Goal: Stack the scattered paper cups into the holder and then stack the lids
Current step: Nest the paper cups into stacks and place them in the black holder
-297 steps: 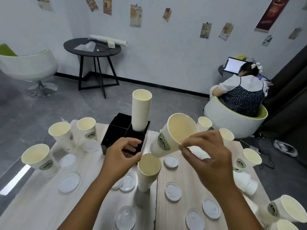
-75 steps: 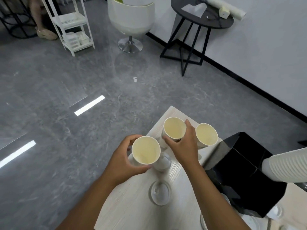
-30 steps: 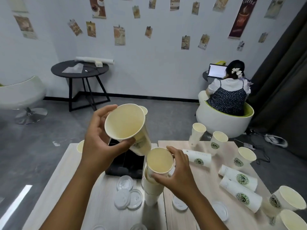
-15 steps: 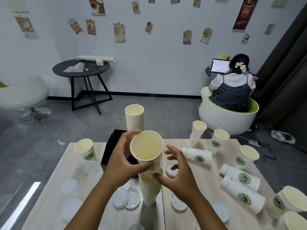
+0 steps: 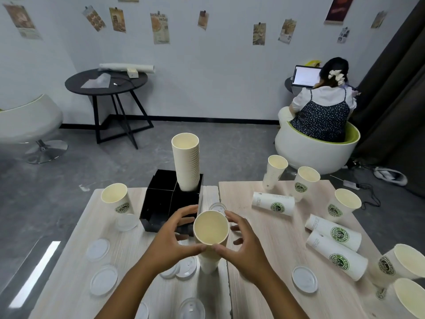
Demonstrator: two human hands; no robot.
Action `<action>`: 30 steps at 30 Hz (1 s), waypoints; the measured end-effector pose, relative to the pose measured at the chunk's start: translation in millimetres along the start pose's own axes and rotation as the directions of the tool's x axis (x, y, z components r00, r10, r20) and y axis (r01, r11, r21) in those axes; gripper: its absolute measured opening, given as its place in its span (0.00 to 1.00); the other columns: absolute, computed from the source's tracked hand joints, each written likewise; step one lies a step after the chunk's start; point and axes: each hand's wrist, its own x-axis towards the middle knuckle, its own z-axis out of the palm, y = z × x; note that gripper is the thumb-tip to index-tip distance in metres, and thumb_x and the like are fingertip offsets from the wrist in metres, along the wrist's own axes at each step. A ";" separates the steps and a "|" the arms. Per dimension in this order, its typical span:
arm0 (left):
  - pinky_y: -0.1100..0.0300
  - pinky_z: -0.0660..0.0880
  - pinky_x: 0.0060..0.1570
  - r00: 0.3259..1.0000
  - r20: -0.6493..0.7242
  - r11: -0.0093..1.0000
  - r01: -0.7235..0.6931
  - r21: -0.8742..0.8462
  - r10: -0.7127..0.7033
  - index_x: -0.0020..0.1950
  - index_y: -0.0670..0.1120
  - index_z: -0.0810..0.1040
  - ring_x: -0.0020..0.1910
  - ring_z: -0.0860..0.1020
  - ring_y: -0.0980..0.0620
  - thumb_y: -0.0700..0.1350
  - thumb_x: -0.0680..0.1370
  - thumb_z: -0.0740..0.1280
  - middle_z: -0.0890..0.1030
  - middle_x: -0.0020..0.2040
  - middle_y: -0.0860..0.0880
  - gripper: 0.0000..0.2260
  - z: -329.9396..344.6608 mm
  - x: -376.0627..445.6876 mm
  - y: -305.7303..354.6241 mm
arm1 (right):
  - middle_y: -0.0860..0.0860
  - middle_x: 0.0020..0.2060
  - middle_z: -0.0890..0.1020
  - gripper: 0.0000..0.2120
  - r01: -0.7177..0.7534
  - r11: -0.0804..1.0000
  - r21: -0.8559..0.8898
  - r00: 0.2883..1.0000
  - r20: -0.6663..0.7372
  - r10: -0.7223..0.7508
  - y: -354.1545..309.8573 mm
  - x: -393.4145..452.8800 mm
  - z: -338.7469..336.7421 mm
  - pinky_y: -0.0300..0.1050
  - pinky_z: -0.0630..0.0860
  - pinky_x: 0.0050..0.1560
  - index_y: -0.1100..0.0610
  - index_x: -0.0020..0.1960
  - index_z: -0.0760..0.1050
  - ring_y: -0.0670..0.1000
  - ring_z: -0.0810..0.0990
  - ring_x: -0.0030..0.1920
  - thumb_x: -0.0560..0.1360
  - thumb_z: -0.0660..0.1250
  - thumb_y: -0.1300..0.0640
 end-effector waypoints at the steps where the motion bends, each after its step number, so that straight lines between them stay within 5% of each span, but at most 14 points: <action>1: 0.57 0.80 0.62 1.000 0.008 1.000 0.018 -0.013 -0.018 0.73 0.65 0.69 0.70 0.75 0.63 0.65 0.62 0.82 0.75 0.70 0.68 0.42 2.4 -0.1 -2.4 | 0.25 0.66 0.68 0.39 -0.009 1.000 0.008 1.000 0.000 0.009 1.6 -0.4 2.2 0.33 0.76 0.55 0.30 0.72 0.63 0.36 0.71 0.66 0.67 0.78 0.37; 7: 0.55 0.84 0.56 0.997 0.034 0.995 0.075 -0.063 -0.073 0.70 0.65 0.73 0.69 0.75 0.59 0.56 0.67 0.82 0.76 0.67 0.67 0.34 15.7 4.2 -22.4 | 0.27 0.65 0.72 0.36 -0.056 0.998 0.033 0.998 -0.024 0.057 10.5 -1.2 8.7 0.39 0.79 0.54 0.33 0.71 0.68 0.36 0.73 0.63 0.66 0.78 0.40; 13: 0.49 0.82 0.62 0.993 0.048 0.990 0.108 -0.092 -0.104 0.69 0.70 0.71 0.69 0.76 0.57 0.64 0.64 0.81 0.77 0.66 0.68 0.36 23.0 7.2 -36.5 | 0.29 0.64 0.75 0.35 -0.112 0.988 0.103 0.993 -0.010 0.114 17.1 -1.3 13.4 0.46 0.82 0.57 0.31 0.70 0.69 0.40 0.77 0.64 0.67 0.80 0.43; 19: 0.64 0.78 0.60 0.992 0.049 0.979 0.122 -0.162 -0.115 0.67 0.70 0.70 0.66 0.78 0.58 0.57 0.66 0.84 0.78 0.64 0.67 0.35 22.7 10.7 -40.9 | 0.35 0.63 0.79 0.36 -0.159 0.969 0.192 0.987 0.006 0.160 16.5 1.3 15.2 0.52 0.84 0.58 0.33 0.70 0.71 0.46 0.79 0.64 0.66 0.82 0.46; 24: 0.68 0.78 0.57 0.995 0.046 0.977 0.091 -0.195 -0.084 0.66 0.71 0.71 0.65 0.78 0.60 0.55 0.66 0.84 0.78 0.64 0.68 0.34 20.1 7.7 -39.7 | 0.37 0.63 0.80 0.39 -0.177 0.956 0.233 0.982 -0.024 0.187 9.2 -5.5 20.8 0.54 0.82 0.63 0.33 0.69 0.73 0.49 0.80 0.64 0.61 0.83 0.44; 30: 0.57 0.83 0.52 0.999 -0.019 0.959 0.031 -0.281 -0.038 0.67 0.60 0.75 0.63 0.79 0.61 0.42 0.66 0.85 0.81 0.61 0.64 0.34 -25.4 -3.5 -22.8 | 0.40 0.66 0.79 0.37 -0.080 0.963 0.259 0.995 -0.035 0.092 -39.9 0.1 36.8 0.50 0.84 0.57 0.36 0.67 0.76 0.47 0.80 0.65 0.61 0.83 0.52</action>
